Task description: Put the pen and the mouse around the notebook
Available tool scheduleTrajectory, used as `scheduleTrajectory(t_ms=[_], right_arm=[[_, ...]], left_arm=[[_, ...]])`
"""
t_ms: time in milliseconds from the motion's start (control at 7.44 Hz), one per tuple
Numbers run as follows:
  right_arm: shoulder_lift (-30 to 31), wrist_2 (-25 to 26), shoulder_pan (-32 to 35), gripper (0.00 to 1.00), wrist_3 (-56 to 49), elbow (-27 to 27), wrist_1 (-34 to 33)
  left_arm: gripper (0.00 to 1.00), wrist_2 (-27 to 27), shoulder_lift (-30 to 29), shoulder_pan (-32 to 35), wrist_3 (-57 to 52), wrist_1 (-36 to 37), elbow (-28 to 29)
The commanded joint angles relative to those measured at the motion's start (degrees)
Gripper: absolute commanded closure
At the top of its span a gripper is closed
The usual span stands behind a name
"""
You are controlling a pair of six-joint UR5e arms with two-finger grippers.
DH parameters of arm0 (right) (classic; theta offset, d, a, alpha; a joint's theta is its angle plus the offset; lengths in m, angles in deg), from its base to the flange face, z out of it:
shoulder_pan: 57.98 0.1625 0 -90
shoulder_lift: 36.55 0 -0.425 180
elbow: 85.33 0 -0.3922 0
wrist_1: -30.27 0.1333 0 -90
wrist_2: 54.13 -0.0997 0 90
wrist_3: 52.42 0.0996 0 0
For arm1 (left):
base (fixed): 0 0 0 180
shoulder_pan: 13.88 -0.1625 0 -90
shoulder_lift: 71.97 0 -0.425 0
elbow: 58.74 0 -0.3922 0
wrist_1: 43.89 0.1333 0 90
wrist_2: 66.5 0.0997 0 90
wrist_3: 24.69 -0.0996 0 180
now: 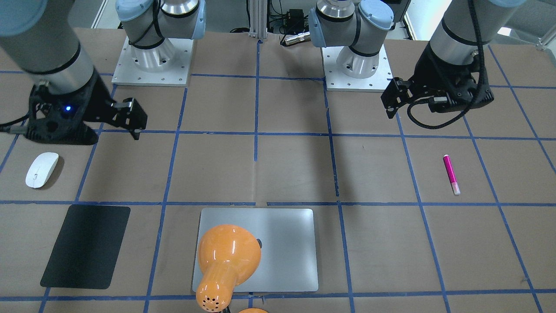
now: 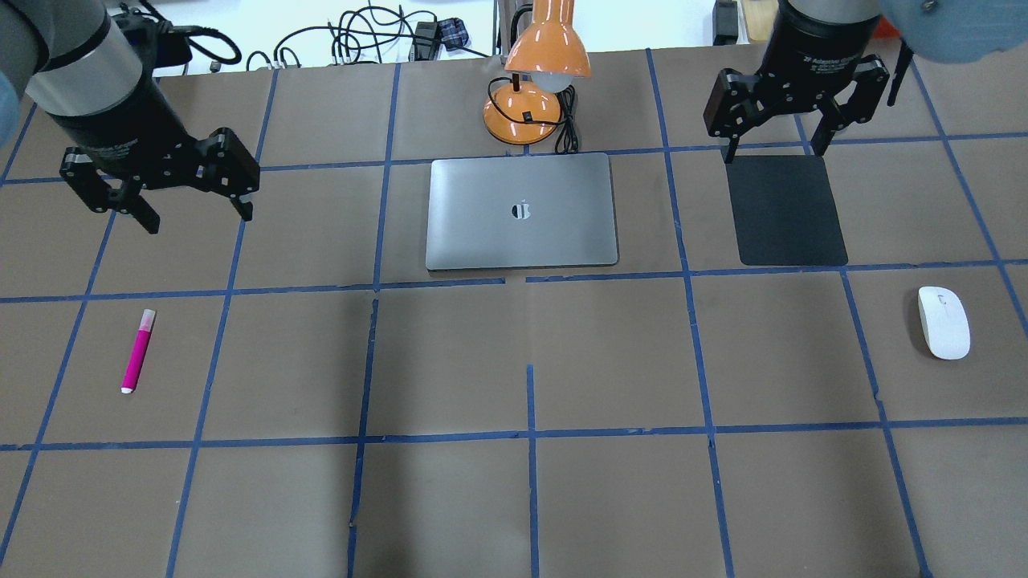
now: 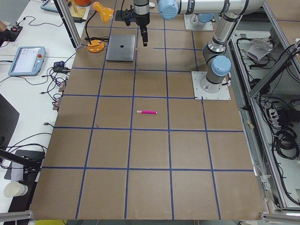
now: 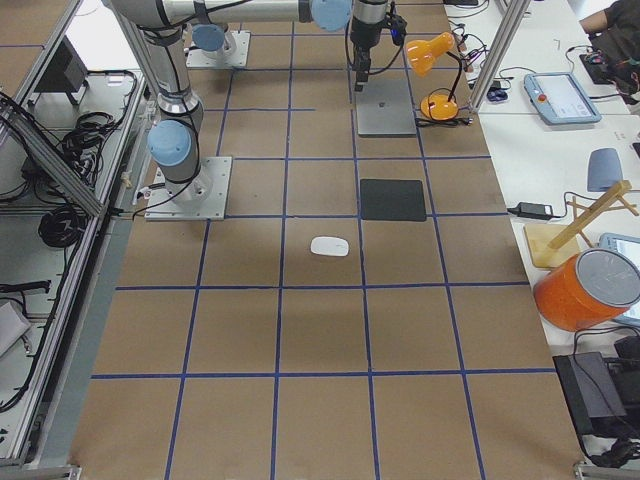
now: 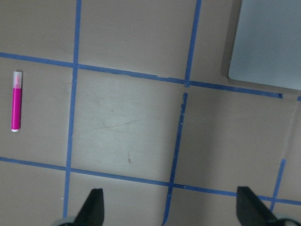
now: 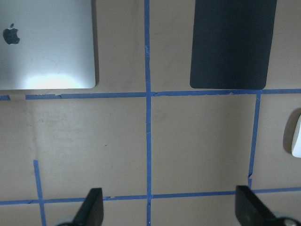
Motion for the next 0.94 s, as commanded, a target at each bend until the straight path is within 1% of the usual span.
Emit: scheduleTrajectory(t_ms=[0,134,269,403,537,672,806], right_arm=[[-5.20,-0.20,-15.90,0.00,-21.41,8.28,-15.22],[-5.39,-0.11,-21.28,0.00,-25.17,14.25,-22.68],[-5.48,-0.02,-24.20,0.00,-25.81,20.74,-29.02],[-5.48,0.50,-26.58,0.00,-26.78,27.07,-37.88],[-5.31,0.77,-28.61,0.00,-27.57,31.49,-42.84],[-4.78,0.68,-30.98,0.00,-28.36,33.19,-43.15],[-5.13,0.68,-32.92,0.00,-28.63,33.64,-42.63]], left_arm=[[0.00,1.16,-1.06,-9.95,-10.42,8.19,-11.69],[0.00,1.16,-0.97,-14.36,-18.11,17.56,-18.81],[0.00,1.07,-2.02,-18.06,-25.41,28.18,-25.06],[0.00,0.98,-3.51,-21.40,-31.06,38.64,-30.87],[0.00,0.55,-6.13,-25.00,-39.03,46.67,-33.80],[0.00,-2.24,-8.86,-28.43,-42.76,49.44,-34.09],[0.00,-3.40,-11.41,-30.29,-44.72,52.43,-34.18]])
